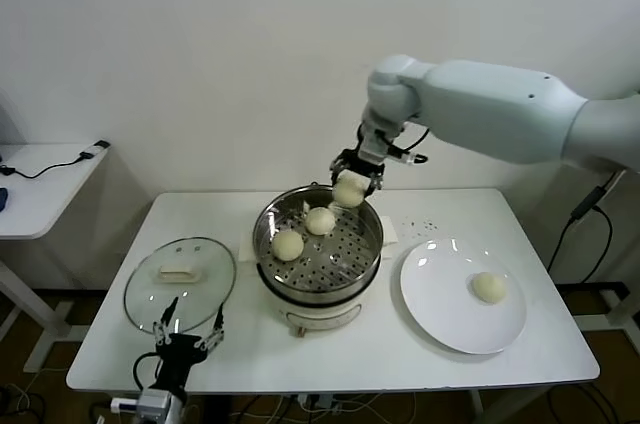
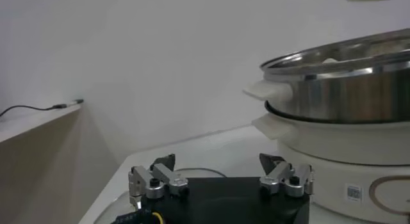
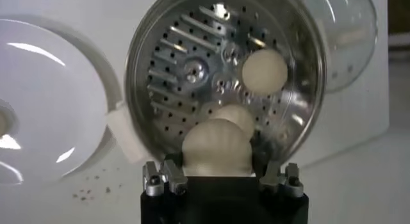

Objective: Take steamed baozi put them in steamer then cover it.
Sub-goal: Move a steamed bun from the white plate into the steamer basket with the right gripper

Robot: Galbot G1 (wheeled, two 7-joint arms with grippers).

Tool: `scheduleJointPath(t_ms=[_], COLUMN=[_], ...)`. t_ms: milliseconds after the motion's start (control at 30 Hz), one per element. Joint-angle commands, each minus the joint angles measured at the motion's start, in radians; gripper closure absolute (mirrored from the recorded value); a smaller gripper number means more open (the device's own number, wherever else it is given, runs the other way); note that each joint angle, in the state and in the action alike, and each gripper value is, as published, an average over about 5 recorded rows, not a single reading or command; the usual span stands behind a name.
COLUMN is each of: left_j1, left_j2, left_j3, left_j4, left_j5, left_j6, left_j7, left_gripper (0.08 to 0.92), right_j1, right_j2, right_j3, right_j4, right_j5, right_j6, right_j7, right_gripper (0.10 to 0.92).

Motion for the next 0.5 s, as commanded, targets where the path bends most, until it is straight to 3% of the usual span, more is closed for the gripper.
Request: scheduleJointPath(t_ms=[33,233,500], left_j1=[0.004,0.010,0.006], left_j2=[0.004,0.002,0.000], left_j3=[-0.005,-0.012,-0.013], left_j4=[0.008,0.016,0.018], left_j5=[-0.009,-0.016,-0.014], left_j6=[-0.002,-0.004,-0.002], left_j7=[-0.001,-0.004,-0.004], left_gripper=[0.177,0.177,0.177], right_j1=[-0.085,-0.122,-0.164], right_j2=[0.087,0.047,0.059], right_j3=[-0.003,-0.012,-0.007], right_j4=[0.068,0.151,0.152], right_j5=[-0.021,-0.033,-0.043], right_j6=[0.053,0.033,0.030], right_j7=[-0.005,-0.017,-0.018], right_gripper=[0.330,0.330,0.329])
